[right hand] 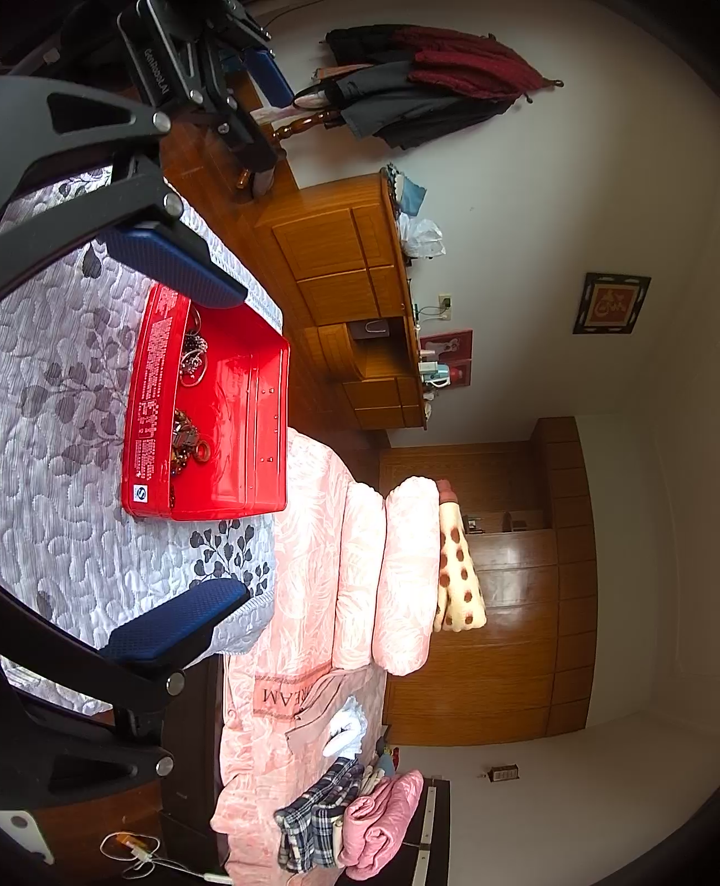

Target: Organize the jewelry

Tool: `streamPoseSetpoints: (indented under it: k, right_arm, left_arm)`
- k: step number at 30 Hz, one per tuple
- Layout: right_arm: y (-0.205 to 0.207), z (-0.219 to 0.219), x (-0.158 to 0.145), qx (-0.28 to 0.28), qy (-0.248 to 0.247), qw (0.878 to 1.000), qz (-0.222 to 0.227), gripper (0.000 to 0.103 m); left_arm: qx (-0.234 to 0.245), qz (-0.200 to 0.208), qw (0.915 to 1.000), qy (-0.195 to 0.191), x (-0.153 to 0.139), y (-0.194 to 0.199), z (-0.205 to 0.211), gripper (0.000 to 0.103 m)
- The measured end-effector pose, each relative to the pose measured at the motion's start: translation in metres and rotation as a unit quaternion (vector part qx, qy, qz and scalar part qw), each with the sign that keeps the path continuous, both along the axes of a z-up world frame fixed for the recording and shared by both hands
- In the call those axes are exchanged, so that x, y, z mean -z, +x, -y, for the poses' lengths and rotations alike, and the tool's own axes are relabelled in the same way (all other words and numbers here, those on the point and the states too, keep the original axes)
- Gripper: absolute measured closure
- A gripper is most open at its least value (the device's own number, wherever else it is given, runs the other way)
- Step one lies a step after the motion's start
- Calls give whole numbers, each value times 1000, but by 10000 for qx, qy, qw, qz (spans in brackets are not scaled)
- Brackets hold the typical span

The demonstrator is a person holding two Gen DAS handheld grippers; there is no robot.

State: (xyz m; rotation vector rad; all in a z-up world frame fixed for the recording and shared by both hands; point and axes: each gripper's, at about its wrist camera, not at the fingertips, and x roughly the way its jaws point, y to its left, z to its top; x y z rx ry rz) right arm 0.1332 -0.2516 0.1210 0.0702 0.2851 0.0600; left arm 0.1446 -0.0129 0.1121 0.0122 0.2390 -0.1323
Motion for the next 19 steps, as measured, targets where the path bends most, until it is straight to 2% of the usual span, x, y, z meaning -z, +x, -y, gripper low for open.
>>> streamPoseSetpoints:
  k: [19]
  right_arm:
    - [0,0,1,4,3,10000,-3,7]
  left_arm:
    - [-22,-45,10000,-5,2,1,-1,5]
